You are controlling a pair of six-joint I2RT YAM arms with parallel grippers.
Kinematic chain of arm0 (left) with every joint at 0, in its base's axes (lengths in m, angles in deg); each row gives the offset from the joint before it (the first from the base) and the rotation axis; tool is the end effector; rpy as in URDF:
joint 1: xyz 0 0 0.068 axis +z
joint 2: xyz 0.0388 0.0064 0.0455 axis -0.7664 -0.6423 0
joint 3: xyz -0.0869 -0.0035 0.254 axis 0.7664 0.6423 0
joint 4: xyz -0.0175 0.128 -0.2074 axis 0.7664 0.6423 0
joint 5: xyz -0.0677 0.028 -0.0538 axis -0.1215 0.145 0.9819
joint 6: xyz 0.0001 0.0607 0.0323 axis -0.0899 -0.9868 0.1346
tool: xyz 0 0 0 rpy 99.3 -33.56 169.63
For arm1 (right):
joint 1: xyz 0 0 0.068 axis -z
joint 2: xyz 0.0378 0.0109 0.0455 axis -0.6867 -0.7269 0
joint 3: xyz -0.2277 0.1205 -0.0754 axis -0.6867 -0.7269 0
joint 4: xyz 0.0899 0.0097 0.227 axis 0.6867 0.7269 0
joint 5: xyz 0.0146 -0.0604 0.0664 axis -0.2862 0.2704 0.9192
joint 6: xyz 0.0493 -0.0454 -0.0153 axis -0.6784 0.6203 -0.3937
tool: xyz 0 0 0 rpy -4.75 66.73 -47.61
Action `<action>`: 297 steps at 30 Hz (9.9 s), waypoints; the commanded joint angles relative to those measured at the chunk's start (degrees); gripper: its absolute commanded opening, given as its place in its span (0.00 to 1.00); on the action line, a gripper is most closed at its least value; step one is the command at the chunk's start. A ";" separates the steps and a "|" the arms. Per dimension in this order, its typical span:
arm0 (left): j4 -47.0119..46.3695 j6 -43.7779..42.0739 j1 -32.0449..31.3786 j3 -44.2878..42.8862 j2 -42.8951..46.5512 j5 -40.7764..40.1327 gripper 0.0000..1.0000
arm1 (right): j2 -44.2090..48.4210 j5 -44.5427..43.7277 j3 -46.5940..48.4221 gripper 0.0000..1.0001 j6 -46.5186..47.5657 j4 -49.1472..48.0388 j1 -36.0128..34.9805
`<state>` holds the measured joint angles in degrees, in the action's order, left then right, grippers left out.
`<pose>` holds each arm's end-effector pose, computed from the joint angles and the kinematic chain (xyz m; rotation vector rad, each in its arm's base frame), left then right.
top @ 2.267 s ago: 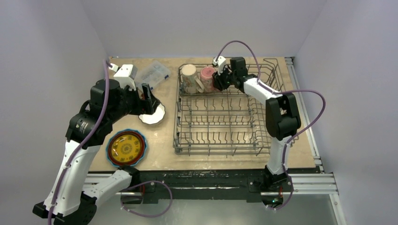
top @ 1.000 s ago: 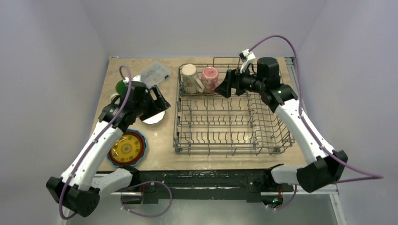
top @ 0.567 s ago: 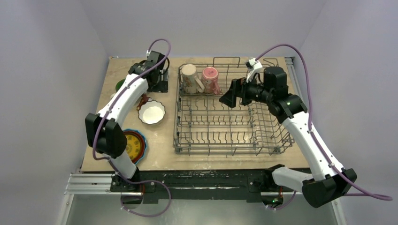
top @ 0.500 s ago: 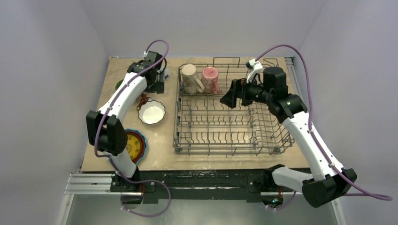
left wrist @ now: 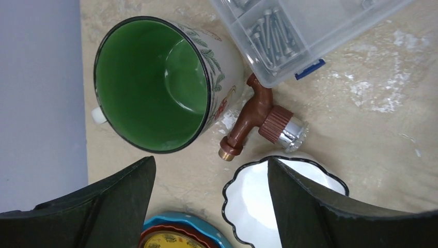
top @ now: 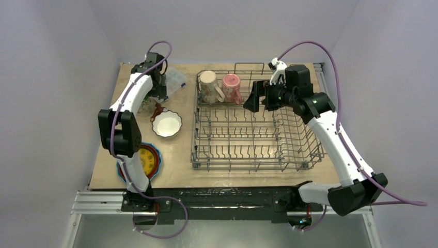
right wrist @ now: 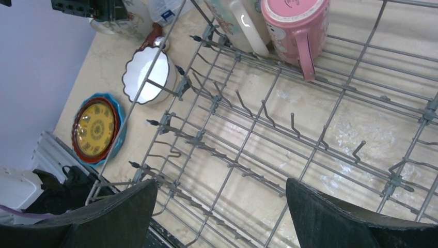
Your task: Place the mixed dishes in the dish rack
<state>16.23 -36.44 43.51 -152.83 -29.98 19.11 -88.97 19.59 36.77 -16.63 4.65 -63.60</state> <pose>0.3920 -0.0208 0.2707 -0.2630 2.5518 0.4721 0.2377 0.1083 0.3833 -0.3133 2.1872 0.7340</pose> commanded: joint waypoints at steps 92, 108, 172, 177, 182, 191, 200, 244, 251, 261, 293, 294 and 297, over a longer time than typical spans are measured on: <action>-95.12 97.85 -32.35 23.92 34.14 36.43 0.00 | 13.59 24.44 -15.94 0.47 -37.75 -59.88 -1.96; -92.47 96.79 -32.32 25.65 35.97 38.31 0.00 | 12.15 18.63 -11.12 0.03 -34.63 -51.07 -1.92; 12.52 5.43 -21.83 4.70 47.01 16.07 0.79 | -26.68 -16.61 15.13 0.00 24.80 -16.81 3.89; 12.60 4.81 -21.90 3.66 45.33 16.84 0.79 | -28.01 -17.10 15.23 0.00 26.59 -16.03 4.02; 12.29 4.40 -21.87 3.53 44.67 16.56 0.79 | -27.38 -16.40 11.40 0.00 27.15 -19.03 4.02; 11.88 4.58 -21.91 2.15 42.22 17.87 0.79 | -26.94 -17.07 6.32 0.00 26.94 -24.25 4.20; 11.63 4.85 -21.92 0.86 40.44 18.99 0.79 | -28.28 -19.46 4.17 0.00 20.03 -29.02 4.21; 15.10 29.85 -20.33 11.97 45.87 21.64 0.81 | -15.39 -12.22 1.26 0.66 10.04 -16.60 4.06; 8.56 41.85 -20.02 28.17 52.00 24.37 0.80 | -2.47 2.49 -10.73 0.68 4.93 -18.56 4.06; 11.09 37.51 -17.12 24.67 41.42 25.27 0.79 | 9.78 1.19 -16.58 0.76 0.85 -14.99 4.06; 4.07 37.08 -3.40 11.16 5.36 25.09 0.60 | 9.22 -11.95 -0.44 0.99 2.43 1.43 2.26; 3.38 38.83 -3.02 10.83 4.25 26.72 0.58 | 9.57 -12.27 -0.60 0.99 2.52 1.63 2.25; 1.44 43.75 -2.03 9.95 1.18 29.61 0.54 | 10.45 -14.30 -0.67 0.99 2.74 2.53 2.22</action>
<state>21.22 -0.31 40.03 -140.02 -25.96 44.31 -80.67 8.79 34.41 -15.21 5.92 -61.37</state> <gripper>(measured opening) 0.568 0.987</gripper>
